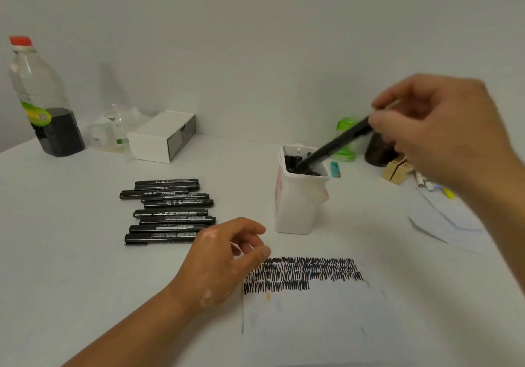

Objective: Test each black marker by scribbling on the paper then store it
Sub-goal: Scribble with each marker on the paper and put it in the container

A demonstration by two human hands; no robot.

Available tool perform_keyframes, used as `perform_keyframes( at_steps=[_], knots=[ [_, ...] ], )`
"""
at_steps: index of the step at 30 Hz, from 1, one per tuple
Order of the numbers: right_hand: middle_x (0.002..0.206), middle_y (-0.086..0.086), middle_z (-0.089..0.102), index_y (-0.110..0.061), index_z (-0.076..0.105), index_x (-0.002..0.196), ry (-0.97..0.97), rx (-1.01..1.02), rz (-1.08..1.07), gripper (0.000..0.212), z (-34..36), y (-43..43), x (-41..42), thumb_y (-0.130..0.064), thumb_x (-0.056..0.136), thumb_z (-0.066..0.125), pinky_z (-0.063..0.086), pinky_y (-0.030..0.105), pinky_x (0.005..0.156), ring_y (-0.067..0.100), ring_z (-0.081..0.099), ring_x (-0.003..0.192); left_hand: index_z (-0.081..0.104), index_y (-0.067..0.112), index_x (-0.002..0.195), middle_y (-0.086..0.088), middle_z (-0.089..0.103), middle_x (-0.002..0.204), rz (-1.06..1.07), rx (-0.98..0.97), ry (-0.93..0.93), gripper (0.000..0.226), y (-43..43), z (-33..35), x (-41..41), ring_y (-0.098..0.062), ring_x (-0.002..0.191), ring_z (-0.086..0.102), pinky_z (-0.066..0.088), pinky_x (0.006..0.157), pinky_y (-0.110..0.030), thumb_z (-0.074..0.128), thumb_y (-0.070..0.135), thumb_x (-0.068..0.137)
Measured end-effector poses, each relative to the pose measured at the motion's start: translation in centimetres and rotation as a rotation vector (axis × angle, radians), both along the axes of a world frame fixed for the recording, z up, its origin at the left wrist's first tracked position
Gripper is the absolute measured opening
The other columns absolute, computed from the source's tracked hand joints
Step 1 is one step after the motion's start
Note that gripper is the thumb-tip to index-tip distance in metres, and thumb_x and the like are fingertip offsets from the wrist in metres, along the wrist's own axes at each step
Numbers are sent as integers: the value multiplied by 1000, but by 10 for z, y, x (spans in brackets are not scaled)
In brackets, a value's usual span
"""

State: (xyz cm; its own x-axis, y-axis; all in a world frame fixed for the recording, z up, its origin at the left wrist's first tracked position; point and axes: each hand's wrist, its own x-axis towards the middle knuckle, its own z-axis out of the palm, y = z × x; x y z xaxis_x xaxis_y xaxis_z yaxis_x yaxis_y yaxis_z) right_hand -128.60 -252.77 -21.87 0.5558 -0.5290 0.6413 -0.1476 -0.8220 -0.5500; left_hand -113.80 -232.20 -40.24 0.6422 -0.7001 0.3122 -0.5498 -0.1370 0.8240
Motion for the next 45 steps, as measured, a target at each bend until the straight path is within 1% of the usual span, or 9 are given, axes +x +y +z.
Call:
perform_keyframes(
  at_steps=[5,10,19,23,27,33,36,40,45],
  knots=[
    [77,-11,72,-28,70,89,100,-170,-99,15,35,-10,25,-35,76,72,50,24,64,4,65,71,70,36,100,22,72,84,-3,23,-32,20,-1,-1,-2,-3,82,66,51,76,-15,78,29,83],
    [85,-8,67,-29,67,87,321,-300,-138,13,25,-14,57,-36,77,72,49,30,70,15,62,81,70,36,98,19,72,83,-12,47,-13,18,0,-2,1,-7,82,67,53,76,-18,77,28,83],
    [92,-2,67,-29,60,88,574,-289,-104,12,-25,-25,89,-30,81,71,51,32,69,22,61,89,71,35,97,17,72,82,-36,65,3,15,2,0,2,-6,77,64,50,69,-13,77,29,84],
    [86,-2,71,-29,63,71,658,-228,-81,13,-41,-27,93,-22,76,72,57,32,70,19,64,82,71,35,96,17,71,80,-33,65,2,14,2,0,3,-4,75,63,49,68,-12,77,29,84],
    [79,-2,73,-30,64,61,668,-211,-82,21,-48,-27,96,-22,79,71,59,33,68,18,65,76,72,34,96,17,71,80,-35,65,-7,12,2,-1,3,-5,75,63,48,68,-11,76,30,85],
    [79,-1,73,-29,72,69,667,-225,-74,15,-48,-25,93,-23,83,68,59,34,69,19,64,77,72,34,94,16,71,79,-39,67,-12,11,3,-2,5,-4,74,64,49,68,-11,76,30,85],
    [73,-12,69,-34,67,66,540,-211,-92,18,-41,-28,81,-30,83,70,54,28,65,12,64,74,72,35,94,14,71,80,-37,68,-2,11,3,-3,6,-5,76,65,49,68,-11,76,31,85],
    [57,-24,57,-35,69,65,329,-199,-94,16,-50,-24,43,-31,80,74,31,3,50,-11,58,61,72,36,93,15,71,79,-26,73,-8,9,3,-4,9,-5,74,65,48,67,-10,76,32,85],
    [61,-40,59,-36,65,59,359,-17,-45,24,-114,-9,-11,-29,78,78,38,8,52,-7,58,61,73,36,90,16,71,77,-14,89,-28,7,2,-4,9,-5,72,65,48,66,-11,76,32,85]
  ],
)
